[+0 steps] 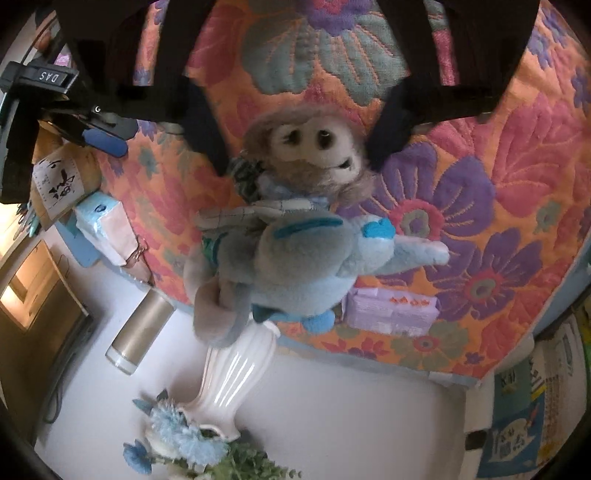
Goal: Organize soft objects
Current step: 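Grasp the brown plush hedgehog with the left gripper, then grasp the white fluffy plush with the right gripper while the left holds the hedgehog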
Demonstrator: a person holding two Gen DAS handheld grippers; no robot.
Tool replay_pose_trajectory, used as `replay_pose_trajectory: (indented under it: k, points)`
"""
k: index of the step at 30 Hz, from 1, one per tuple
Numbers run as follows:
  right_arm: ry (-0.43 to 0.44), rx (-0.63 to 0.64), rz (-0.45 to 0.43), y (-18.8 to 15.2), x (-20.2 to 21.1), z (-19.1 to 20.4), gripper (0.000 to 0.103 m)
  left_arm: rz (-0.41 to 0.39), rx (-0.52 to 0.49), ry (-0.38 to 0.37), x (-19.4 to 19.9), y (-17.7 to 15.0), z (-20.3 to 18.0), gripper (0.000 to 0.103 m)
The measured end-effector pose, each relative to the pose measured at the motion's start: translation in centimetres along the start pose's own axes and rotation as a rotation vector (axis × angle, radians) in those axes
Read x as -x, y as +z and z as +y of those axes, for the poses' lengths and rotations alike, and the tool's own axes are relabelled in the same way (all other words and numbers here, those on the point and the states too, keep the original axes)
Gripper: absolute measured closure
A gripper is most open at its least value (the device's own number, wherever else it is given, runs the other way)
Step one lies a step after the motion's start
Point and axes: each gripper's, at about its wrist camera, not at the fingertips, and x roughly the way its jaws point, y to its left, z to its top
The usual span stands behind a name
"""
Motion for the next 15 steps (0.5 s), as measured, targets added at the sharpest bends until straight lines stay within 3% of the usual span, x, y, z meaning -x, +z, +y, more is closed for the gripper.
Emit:
replay_pose_trajectory:
  k: [2,3,8,11,15]
  points:
    - [-0.025,0.017,0.003,-0.1,-0.1,0.5,0.028,-0.007,-0.002,-0.003,0.1,0.1,0.0,0.048]
    - [-0.032,0.024,0.004,-0.1,-0.2,0.6,0.028,-0.01,-0.004,-0.014,0.2,0.0,0.0,0.054]
    - [-0.079,0.021,0.033,0.0,-0.2,1.1,0.028,0.0,0.003,-0.028,1.0,-0.5,0.1,0.056]
    - [-0.047,-0.015,0.098,1.3,0.1,1.9,0.028,0.006,-0.024,-0.024,2.0,-1.3,0.0,0.056]
    - [0.026,-0.045,0.088,5.3,-0.2,2.8,0.028,-0.031,-0.037,-0.026,3.0,-2.0,0.1,0.056]
